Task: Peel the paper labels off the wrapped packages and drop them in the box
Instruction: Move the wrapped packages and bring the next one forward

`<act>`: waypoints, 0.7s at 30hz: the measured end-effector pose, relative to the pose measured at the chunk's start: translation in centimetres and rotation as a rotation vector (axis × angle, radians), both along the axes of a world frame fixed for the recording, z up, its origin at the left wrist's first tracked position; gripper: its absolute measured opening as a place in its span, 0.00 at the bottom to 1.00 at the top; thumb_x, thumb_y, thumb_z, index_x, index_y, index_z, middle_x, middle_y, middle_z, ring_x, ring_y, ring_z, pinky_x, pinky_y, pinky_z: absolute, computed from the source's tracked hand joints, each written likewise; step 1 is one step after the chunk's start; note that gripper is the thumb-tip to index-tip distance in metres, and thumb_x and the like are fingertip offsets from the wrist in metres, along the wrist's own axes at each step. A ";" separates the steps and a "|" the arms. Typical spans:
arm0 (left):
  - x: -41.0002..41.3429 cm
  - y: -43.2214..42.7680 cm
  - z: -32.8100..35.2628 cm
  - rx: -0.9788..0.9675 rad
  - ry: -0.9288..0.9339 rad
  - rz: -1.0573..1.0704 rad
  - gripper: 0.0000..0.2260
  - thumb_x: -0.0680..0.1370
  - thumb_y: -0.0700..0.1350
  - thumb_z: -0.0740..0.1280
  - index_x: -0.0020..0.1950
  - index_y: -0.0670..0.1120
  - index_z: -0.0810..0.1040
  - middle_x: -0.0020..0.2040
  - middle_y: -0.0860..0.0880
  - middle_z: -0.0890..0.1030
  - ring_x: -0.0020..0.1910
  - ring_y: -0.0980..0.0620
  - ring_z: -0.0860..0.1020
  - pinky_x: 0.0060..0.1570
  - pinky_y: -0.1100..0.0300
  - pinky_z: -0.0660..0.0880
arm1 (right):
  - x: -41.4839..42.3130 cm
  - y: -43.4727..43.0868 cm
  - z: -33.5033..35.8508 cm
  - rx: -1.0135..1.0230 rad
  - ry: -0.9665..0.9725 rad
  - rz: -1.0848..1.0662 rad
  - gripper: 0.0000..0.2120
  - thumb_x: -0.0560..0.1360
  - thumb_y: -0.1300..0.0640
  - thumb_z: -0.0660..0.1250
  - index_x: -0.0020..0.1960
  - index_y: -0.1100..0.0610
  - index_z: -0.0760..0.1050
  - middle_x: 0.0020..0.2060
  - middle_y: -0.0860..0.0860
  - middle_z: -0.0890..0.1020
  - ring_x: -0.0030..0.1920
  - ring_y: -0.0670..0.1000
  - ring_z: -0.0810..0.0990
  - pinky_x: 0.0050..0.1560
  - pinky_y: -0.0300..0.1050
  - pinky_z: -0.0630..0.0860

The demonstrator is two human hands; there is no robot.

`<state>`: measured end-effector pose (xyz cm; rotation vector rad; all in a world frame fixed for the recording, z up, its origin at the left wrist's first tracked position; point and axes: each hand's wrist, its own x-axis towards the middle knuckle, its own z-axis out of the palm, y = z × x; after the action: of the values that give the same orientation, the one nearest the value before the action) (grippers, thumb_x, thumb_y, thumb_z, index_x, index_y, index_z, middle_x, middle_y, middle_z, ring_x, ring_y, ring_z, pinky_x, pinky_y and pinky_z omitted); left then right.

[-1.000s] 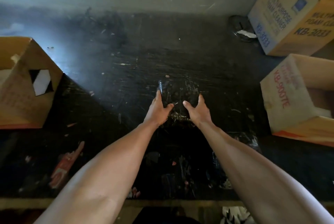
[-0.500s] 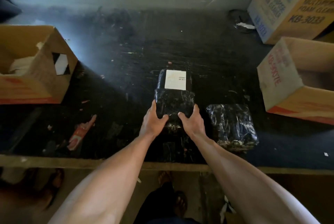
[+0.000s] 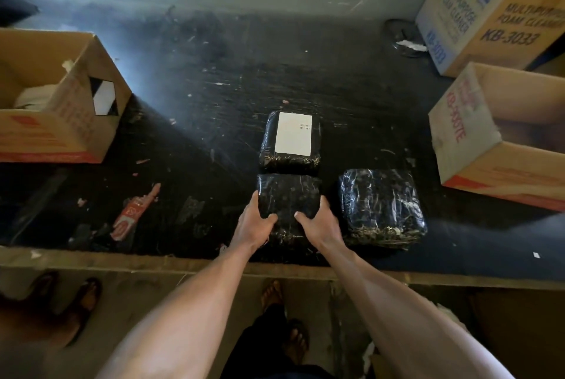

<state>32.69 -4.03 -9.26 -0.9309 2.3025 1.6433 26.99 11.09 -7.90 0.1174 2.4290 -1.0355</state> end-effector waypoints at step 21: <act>-19.1 -8.7 8.1 -0.272 0.128 -0.065 0.34 0.76 0.50 0.69 0.79 0.50 0.58 0.76 0.47 0.65 0.73 0.47 0.66 0.72 0.50 0.63 | -21.0 -4.9 8.0 0.176 0.340 0.084 0.32 0.78 0.52 0.70 0.78 0.59 0.63 0.70 0.57 0.73 0.70 0.58 0.73 0.65 0.51 0.71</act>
<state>13.55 -12.76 -1.15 -0.8095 2.6621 1.4270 6.03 6.19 0.06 -0.1101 2.8029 -0.8607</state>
